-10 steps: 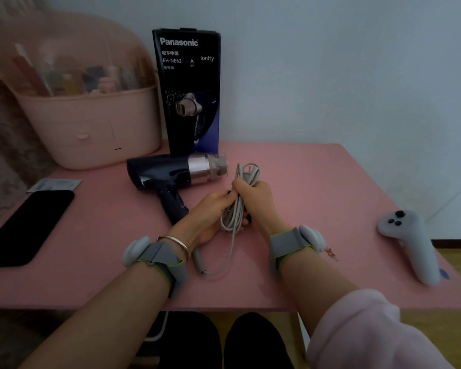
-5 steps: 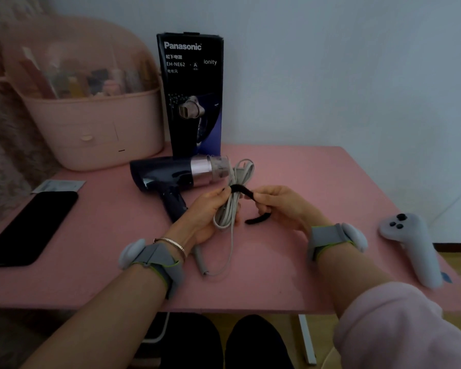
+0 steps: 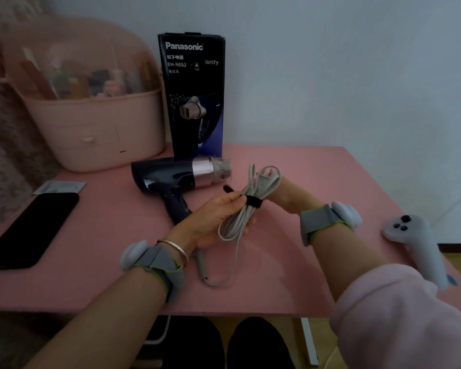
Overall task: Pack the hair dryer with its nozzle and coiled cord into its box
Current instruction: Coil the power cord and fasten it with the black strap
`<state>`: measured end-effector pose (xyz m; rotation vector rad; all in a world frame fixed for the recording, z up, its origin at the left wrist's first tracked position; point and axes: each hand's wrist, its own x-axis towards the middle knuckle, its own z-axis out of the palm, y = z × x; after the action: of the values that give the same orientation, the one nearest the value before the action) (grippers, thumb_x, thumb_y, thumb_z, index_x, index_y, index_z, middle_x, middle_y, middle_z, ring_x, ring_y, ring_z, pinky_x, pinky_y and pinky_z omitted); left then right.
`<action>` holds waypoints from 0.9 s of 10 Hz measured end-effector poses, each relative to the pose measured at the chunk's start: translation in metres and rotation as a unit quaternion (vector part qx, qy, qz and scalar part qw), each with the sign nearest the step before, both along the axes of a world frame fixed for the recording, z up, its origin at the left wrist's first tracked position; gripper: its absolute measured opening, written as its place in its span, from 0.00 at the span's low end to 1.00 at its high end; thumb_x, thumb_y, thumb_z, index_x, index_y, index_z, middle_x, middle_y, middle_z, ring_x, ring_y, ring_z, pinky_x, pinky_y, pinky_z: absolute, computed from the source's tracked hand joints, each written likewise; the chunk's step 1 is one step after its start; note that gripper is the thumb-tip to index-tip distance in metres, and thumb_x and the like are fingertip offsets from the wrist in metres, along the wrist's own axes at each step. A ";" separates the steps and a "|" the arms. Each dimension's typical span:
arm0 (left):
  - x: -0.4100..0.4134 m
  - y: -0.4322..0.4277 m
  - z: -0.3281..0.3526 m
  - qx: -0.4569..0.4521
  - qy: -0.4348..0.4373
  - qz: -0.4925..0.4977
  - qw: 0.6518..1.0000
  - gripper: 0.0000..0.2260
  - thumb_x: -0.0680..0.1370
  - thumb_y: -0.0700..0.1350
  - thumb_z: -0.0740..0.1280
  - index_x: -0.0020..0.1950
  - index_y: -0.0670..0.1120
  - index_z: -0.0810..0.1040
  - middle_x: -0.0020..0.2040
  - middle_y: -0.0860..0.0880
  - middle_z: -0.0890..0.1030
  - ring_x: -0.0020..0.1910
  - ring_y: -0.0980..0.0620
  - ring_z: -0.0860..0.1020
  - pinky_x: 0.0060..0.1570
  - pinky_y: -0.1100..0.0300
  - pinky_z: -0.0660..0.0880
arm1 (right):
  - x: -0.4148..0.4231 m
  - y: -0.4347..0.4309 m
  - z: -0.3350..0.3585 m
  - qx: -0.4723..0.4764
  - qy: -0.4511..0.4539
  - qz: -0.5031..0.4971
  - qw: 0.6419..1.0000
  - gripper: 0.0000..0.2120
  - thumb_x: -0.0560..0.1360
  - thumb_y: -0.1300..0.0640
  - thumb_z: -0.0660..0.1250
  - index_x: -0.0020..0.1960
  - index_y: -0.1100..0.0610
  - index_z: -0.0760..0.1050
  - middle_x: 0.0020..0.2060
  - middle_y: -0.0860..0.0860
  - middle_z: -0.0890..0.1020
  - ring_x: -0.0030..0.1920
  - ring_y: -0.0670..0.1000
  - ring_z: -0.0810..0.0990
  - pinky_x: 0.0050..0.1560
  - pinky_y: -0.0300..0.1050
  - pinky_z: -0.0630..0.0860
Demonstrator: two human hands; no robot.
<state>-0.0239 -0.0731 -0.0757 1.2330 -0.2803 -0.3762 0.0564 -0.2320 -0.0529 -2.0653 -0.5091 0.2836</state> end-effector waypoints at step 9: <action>0.002 -0.010 -0.011 0.062 -0.010 0.032 0.998 0.10 0.78 0.40 0.59 0.44 0.43 0.81 0.37 0.50 0.85 0.37 0.55 0.81 0.42 0.65 0.77 | 0.000 -0.020 -0.002 0.141 0.303 0.050 0.941 0.13 0.77 0.69 0.55 0.53 0.65 0.78 0.57 0.62 0.77 0.35 0.49 0.84 0.40 0.42 0.82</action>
<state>-0.0224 -0.0831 -0.0869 1.3649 -0.2371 -0.3291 0.0564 -0.2522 -0.0553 -1.5660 -0.2524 0.8257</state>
